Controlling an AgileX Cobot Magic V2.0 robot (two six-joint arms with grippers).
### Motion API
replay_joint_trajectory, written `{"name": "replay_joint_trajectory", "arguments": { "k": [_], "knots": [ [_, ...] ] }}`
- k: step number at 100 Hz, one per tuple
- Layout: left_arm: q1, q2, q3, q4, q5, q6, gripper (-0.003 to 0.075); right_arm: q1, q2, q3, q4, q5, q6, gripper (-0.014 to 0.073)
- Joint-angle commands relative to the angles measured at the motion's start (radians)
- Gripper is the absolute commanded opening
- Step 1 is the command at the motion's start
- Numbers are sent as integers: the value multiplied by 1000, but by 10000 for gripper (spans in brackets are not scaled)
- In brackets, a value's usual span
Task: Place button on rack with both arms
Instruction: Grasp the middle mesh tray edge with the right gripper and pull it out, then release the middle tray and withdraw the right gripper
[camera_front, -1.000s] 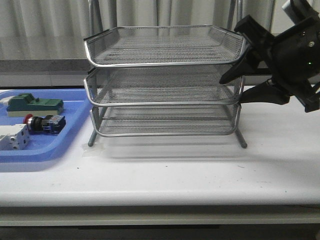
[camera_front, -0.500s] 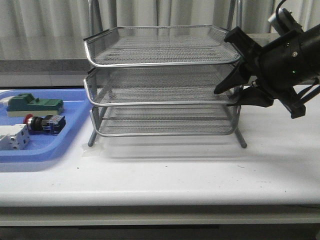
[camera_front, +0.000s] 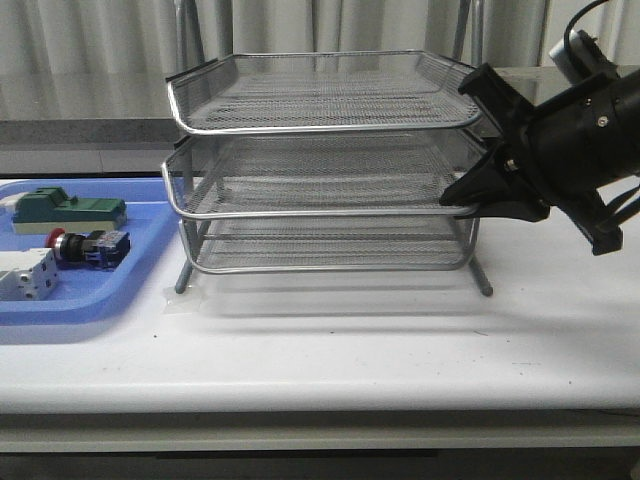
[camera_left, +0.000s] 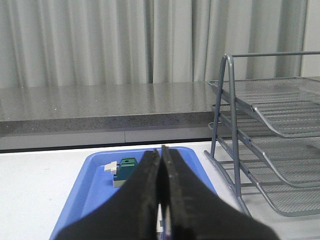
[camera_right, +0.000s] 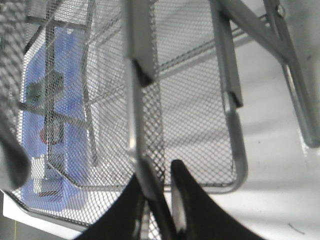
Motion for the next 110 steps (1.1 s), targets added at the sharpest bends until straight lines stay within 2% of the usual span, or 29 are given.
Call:
{"name": "replay_joint_trajectory", "arguments": {
  "k": [1,55,88,97,110],
  "knots": [
    [1,-31,34,-6,-75,-8,-20,-2,-51,32,-50,18,-27,-15],
    [1,-31,34,-6,-75,-8,-20,-2,-320,358,-58,-7,-72,-15],
    [1,-31,34,-6,-75,-8,-20,-2,-397,407,-59,15,-73,-11],
    [1,-31,34,-6,-75,-8,-20,-2,-397,407,-59,28,-90,58],
    [1,-31,34,-6,-75,-8,-20,-2,-397,407,-59,41,-118,279]
  ]
}}
